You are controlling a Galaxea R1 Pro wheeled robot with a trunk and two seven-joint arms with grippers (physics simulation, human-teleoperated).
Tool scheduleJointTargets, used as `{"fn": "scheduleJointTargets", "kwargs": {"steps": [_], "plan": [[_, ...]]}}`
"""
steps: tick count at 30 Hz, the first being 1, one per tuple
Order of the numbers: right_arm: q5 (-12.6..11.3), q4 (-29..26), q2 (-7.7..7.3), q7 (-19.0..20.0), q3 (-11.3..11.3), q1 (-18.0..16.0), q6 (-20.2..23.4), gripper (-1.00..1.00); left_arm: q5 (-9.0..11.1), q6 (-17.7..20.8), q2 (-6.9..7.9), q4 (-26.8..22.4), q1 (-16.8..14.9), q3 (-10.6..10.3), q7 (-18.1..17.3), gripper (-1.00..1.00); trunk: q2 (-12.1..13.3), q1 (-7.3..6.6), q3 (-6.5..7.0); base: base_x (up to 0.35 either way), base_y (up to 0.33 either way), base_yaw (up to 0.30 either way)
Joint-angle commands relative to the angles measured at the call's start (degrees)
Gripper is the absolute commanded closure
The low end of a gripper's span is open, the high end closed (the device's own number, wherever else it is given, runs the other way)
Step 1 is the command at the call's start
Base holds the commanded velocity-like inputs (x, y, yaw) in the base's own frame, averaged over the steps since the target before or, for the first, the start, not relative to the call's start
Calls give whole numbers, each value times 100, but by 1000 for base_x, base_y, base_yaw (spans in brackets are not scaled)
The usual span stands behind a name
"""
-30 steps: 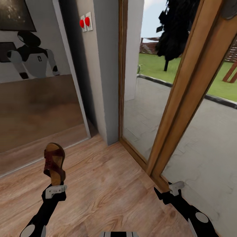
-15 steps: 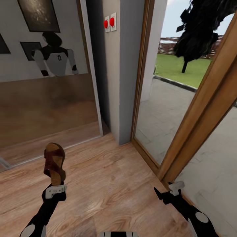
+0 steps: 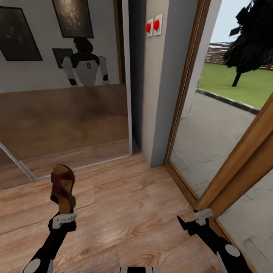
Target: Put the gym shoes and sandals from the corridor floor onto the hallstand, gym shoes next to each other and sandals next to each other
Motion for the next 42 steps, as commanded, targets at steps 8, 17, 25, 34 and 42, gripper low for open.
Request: {"fn": "scheduleJointTargets", "kwargs": {"steps": [8, 17, 25, 34, 42], "plan": [[54, -9, 1, 35, -15, -1, 9, -100, -75, -42, -8, 2, -8, 17, -39, 100, -2, -1, -4, 0, -190, 279], [54, -9, 5, 36, -15, -1, 17, -100, -74, -43, -8, 20, -10, 16, -39, 100, -2, -1, -4, 0, -99, 279], [54, 1, 3, 34, -15, -1, 17, -100, -80, -51, -17, 45, -7, 16, -39, 100, -2, -1, -4, 0, -137, 279], [54, -3, 5, 32, -15, -1, 24, -100, -74, -54, -16, 37, -8, 24, -39, 100, -2, -1, -4, 0, -172, 278], [54, -8, 5, 30, -15, -1, 26, -100, -74, -52, -10, 33, -9, 25, -39, 100, -2, -1, -4, 0, -3, 278]]}}
